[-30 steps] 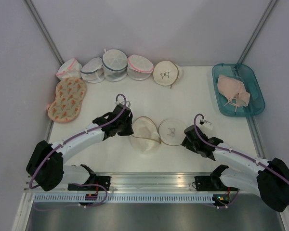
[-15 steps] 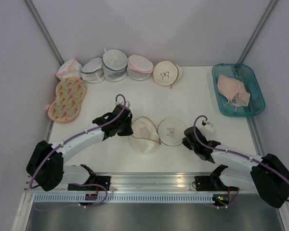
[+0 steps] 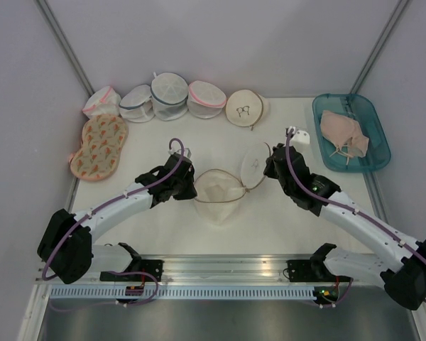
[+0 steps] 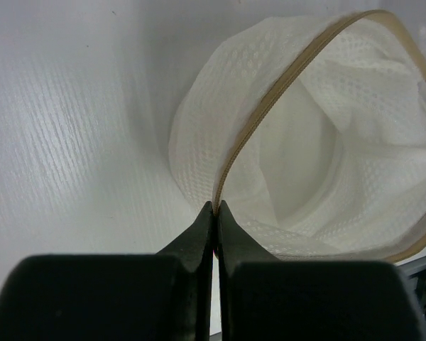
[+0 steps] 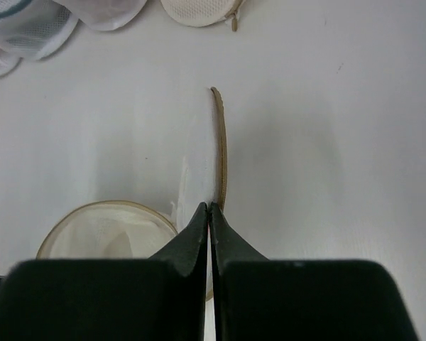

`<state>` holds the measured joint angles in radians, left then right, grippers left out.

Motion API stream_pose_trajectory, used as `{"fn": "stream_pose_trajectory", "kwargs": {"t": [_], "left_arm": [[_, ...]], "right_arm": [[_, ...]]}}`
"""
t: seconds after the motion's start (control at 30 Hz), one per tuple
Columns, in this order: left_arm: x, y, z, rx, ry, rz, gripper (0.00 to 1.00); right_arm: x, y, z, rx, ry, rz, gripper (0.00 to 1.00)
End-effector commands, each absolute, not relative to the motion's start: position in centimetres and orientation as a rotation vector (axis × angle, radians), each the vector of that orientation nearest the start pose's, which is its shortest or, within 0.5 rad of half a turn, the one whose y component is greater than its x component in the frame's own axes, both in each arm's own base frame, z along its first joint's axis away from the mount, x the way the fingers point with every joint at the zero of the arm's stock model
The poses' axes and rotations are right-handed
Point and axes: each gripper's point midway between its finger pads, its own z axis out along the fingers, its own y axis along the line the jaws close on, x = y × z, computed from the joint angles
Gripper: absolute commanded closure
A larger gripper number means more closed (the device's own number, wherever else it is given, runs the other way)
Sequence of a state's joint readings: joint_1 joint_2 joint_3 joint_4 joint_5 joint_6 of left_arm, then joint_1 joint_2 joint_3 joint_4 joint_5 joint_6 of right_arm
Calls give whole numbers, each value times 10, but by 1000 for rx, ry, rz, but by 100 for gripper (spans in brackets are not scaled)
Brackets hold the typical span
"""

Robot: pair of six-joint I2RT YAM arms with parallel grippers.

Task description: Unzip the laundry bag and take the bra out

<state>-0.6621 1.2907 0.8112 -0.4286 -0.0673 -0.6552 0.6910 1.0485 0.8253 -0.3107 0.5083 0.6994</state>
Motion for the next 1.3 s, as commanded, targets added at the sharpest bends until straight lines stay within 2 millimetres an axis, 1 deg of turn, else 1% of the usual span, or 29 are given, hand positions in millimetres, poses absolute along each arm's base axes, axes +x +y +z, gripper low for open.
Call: {"fn": "stream_pose_trajectory", "kwargs": {"t": [0.0, 0.07, 0.13, 0.17, 0.2, 0.23, 0.3, 0.37, 0.43, 0.47, 0.57, 0.67, 0.7, 0.73, 0.77, 0.8, 0.83, 0.87, 0.9, 0.93, 0.97, 1.0, 1.03, 1.07, 1.1, 1.13, 1.17, 1.23, 1.27], "left_arm": [[260, -218, 114, -90, 2456, -544, 98], [267, -218, 120, -120, 2435, -550, 98], [274, -217, 125, -152, 2409, -557, 98], [276, -216, 127, -177, 2400, -566, 98], [282, -216, 130, -199, 2375, -587, 98], [283, -216, 130, -211, 2366, -604, 98], [291, -217, 135, -244, 2321, -654, 98], [292, -215, 129, -279, 2328, -678, 98], [294, -217, 125, -289, 2334, -727, 98], [293, -216, 122, -304, 2337, -738, 98], [292, -214, 118, -329, 2328, -784, 98], [290, -211, 115, -345, 2322, -811, 98], [289, -210, 115, -347, 2325, -817, 98], [287, -208, 115, -350, 2325, -819, 98], [286, -207, 116, -351, 2320, -822, 98], [285, -204, 113, -359, 2323, -818, 98], [285, -203, 117, -360, 2310, -823, 98], [284, -201, 117, -362, 2312, -819, 98], [281, -199, 115, -368, 2319, -813, 98], [281, -198, 116, -366, 2316, -812, 98], [280, -197, 119, -359, 2306, -812, 98], [278, -194, 117, -365, 2316, -800, 98], [277, -193, 117, -362, 2317, -797, 98], [277, -193, 117, -362, 2314, -800, 98], [276, -192, 118, -360, 2313, -801, 98], [276, -192, 117, -360, 2315, -801, 98], [275, -193, 117, -356, 2318, -805, 98], [275, -193, 116, -355, 2322, -806, 98], [274, -193, 115, -354, 2326, -808, 98]], "right_arm": [[296, 154, 206, 76, 2091, 87, 99], [302, 161, 215, 3, 2082, 21, 100], [300, 178, 210, -100, 2099, -28, 100], [302, 183, 216, -142, 2086, -49, 100], [298, 193, 216, -197, 2086, -59, 100], [299, 202, 208, -249, 2098, -83, 100], [295, 222, 211, -368, 2073, -100, 100], [293, 242, 207, -471, 2062, -112, 100], [282, 266, 200, -601, 2042, -108, 100], [275, 281, 203, -646, 2018, -80, 100], [263, 308, 201, -746, 1978, -66, 100], [259, 321, 197, -765, 1969, -45, 99], [263, 317, 198, -722, 1970, -70, 98], [269, 306, 203, -603, 1968, -123, 88], [271, 295, 200, -549, 1987, -165, 78], [273, 283, 196, -472, 2015, -201, 72], [275, 273, 187, -375, 2057, -215, 70], [272, 258, 168, -264, 2122, -209, 68], [278, 239, 158, -138, 2147, -218, 59], [276, 227, 157, -42, 2154, -174, 54], [271, 215, 127, 86, 2222, -99, 54], [268, 210, 132, 170, 2218, 14, 53], [257, 193, 101, 202, 2262, 23, 49], [265, 197, 100, 321, 2248, 165, 47], [264, 192, 102, 363, 2230, 213, 44], [263, 185, 91, 393, 2232, 220, 41], [264, 181, 88, 420, 2234, 230, 38], [261, 190, 75, 423, 2279, 327, 31], [264, 186, 71, 455, 2283, 350, 30]]}}
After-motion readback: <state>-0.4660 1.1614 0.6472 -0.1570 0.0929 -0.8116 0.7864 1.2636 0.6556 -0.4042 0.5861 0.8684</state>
